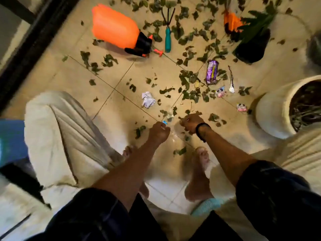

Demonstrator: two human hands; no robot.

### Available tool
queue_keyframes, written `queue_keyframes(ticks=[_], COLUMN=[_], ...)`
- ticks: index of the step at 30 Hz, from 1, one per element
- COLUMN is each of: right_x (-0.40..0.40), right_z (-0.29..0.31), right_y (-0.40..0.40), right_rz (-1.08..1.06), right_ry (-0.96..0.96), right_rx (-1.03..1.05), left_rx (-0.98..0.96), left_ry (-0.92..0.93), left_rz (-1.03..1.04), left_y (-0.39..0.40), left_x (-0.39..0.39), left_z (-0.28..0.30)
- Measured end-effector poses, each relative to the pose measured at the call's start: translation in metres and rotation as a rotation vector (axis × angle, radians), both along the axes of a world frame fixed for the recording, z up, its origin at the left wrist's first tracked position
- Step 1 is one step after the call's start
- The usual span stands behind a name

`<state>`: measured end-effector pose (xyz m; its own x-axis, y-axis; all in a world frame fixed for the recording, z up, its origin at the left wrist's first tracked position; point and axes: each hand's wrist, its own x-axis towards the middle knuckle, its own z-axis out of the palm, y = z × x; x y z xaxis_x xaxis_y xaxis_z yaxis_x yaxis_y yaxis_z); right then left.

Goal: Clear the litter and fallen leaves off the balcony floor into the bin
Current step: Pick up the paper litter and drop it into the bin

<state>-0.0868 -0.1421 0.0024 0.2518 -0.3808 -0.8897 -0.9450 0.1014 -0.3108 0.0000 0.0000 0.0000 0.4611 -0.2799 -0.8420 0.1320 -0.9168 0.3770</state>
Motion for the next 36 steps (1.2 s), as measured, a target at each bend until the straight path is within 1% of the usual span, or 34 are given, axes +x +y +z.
queue_keyframes(ticks=[1,3,5,9,12,17,21,24,27,31,34,36], right_x=[0.001,0.004,0.005,0.011,0.012,0.005,0.007,0.012,0.015,0.013,0.013,0.017], right_z=[-0.02,-0.052,-0.078,-0.096,-0.103,-0.109,-0.106,-0.108,-0.113,-0.121,-0.117,-0.106], right_y=[0.005,0.012,0.021,0.022,0.014,0.002,-0.001,0.003,0.014,0.022,0.013,0.005], right_rz=[0.057,0.077,0.048,-0.003,-0.035,-0.097,-0.142,-0.108,-0.058,-0.15,-0.27,-0.384], right_ry=[-0.019,-0.075,-0.133,-0.211,-0.221,-0.182,-0.186,-0.144,-0.072,-0.064,-0.1,-0.15], right_rx=[-0.03,-0.082,-0.091,-0.166,-0.185,-0.185,-0.202,-0.191,-0.198,-0.276,-0.199,-0.147], left_rx=[-0.004,0.005,0.03,0.004,-0.036,-0.084,-0.094,-0.115,-0.118,-0.157,-0.274,-0.31], left_ry=[-0.026,-0.053,-0.052,-0.112,-0.113,-0.139,-0.112,-0.144,-0.136,-0.11,-0.122,-0.136], left_rz=[0.01,0.022,-0.017,-0.239,-0.319,-0.258,-0.225,-0.272,-0.264,-0.199,-0.218,-0.214], left_y=[0.001,-0.002,-0.008,-0.027,-0.031,-0.019,-0.021,-0.027,-0.028,-0.026,-0.032,-0.044], left_x=[-0.001,0.003,0.01,0.026,0.031,0.035,0.032,0.03,0.03,0.036,0.045,0.054], left_z=[-0.013,-0.034,-0.052,-0.064,-0.072,-0.082,-0.085,-0.092,-0.098,-0.101,-0.087,-0.076])
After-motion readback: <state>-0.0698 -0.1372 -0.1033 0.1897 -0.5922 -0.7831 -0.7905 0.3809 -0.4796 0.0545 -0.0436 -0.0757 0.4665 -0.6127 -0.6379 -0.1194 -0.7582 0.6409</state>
